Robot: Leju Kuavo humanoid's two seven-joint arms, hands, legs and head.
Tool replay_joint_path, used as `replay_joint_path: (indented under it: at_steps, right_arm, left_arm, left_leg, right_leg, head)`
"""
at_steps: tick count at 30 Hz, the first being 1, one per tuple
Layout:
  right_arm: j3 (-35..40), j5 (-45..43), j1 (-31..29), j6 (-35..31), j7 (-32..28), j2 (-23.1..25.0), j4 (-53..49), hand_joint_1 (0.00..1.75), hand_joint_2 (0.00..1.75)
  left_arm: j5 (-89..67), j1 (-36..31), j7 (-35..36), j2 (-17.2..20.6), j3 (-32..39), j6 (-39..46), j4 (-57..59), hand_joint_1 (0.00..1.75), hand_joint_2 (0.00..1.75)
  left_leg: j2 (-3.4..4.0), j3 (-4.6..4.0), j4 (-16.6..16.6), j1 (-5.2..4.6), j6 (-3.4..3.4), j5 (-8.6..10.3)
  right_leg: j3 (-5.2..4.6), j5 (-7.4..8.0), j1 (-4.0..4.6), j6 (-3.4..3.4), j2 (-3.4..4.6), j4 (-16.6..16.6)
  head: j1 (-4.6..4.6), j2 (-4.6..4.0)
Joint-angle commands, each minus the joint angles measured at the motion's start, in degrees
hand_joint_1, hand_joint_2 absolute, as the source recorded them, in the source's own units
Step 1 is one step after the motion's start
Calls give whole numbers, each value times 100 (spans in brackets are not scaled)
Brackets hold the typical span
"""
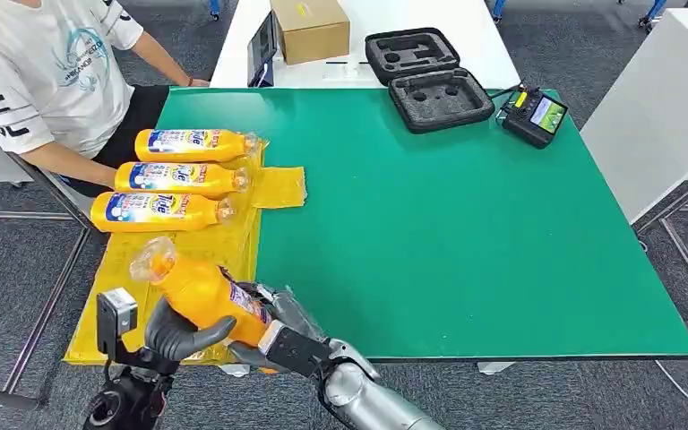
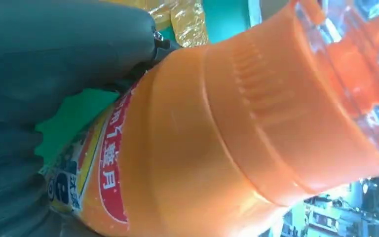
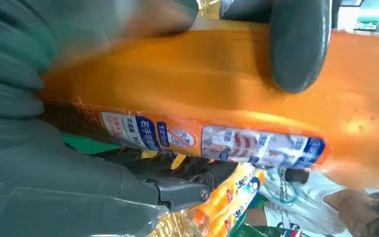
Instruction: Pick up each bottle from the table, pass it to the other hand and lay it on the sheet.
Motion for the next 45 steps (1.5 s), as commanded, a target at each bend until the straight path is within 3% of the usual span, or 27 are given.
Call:
replay_joint_path:
  at_steps: [1,4,5,12,22,25,28,30,38,39,45]
  right_arm:
    - [122,70,-223,-131,11,-100,367,0,175]
    - [64,69,-215,-206,11,-84,316,0,175]
    - [40,83,-197,-269,11,-96,214,0,0]
    - [120,145,80,-1009,11,-424,-1482,0,0]
    - [128,90,181,-1067,11,-476,-1812,0,0]
    - [214,-13,290,-1425,11,-583,-2604,0,0]
    - [366,67,437,-2191,11,-661,-3302,0,0]
    - [526,82,515,-2588,11,-726,-3558,0,0]
    - [351,-218,754,-2494,11,-857,-3912,0,0]
    - [343,-215,754,-2427,11,-839,-3879,0,175]
    - [278,-303,788,-2350,11,-774,-3818,0,175]
  left_arm:
    - [-212,-234,-167,10,-60,307,97,175,175]
    - [-436,-242,-274,-3,28,595,82,175,175]
    - [-536,-254,-323,7,80,739,85,175,175]
    - [-1528,-197,-685,104,594,1646,137,175,175]
    - [-1592,-246,-698,72,648,1714,183,175,175]
    - [-2394,-357,-844,174,742,2353,248,175,175]
    - [-3027,-496,-869,210,881,2807,326,175,175]
    - [-3421,-617,-771,261,855,2942,373,175,175]
    - [-7440,-1239,749,821,364,3344,861,175,175]
    - [-8110,-1336,1053,914,205,3149,1009,175,175]
    - [-9842,-1666,1746,1146,-372,2384,1583,175,175]
  left_leg:
    - [-12,10,-3,0,-2,-1]
    - [-11,10,-4,0,-2,-1]
    - [-15,22,-5,1,-3,-5]
    - [-6,13,-2,1,-3,-4]
    - [-7,13,-6,4,-2,-1]
    - [-15,27,-1,11,-4,-10]
    - [-20,18,0,10,-6,-7]
    - [-12,8,-1,10,-5,-2]
    - [-30,18,-6,10,-5,0]
    - [-23,10,-5,10,-4,3]
    - [-22,16,-8,7,-4,1]
  right_leg:
    - [12,-4,-1,-1,-7,-2]
    - [11,-4,-1,-1,-7,-3]
    - [24,-9,0,-2,-8,-3]
    - [13,-5,1,-2,0,-1]
    - [12,-6,-2,-1,-3,-2]
    - [28,-15,3,-3,-7,0]
    - [20,-14,3,-4,-13,4]
    - [10,-7,3,-3,-8,0]
    - [22,-11,4,-4,-23,-2]
    - [14,-7,4,-3,-18,-3]
    - [18,-7,1,-2,-15,-3]
  head:
    - [0,0]
    - [0,0]
    - [0,0]
    - [0,0]
    - [0,0]
    - [0,0]
    - [0,0]
    - [0,0]
    - [2,0]
    - [0,0]
    - [0,0]
